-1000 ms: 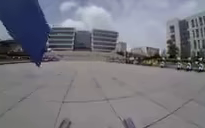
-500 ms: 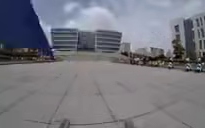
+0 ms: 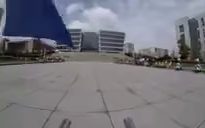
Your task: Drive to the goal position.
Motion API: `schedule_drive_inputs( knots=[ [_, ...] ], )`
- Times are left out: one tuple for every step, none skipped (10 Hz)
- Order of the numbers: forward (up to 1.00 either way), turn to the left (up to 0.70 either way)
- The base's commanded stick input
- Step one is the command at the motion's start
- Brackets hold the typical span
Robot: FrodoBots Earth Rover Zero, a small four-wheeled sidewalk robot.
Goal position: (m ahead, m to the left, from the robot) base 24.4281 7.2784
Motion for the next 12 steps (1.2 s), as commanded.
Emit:
schedule_drive_inputs(
  knots=[
    [1.00,0.00],
    [1.00,0.00],
    [1.00,0.00],
    [1.00,0.00],
    [1.00,0.00],
    [1.00,0.00],
    [1.00,0.00],
    [1.00,0.00],
    [1.00,0.00],
    [1.00,0.00],
    [1.00,0.00],
    [1.00,0.00]
  ],
)
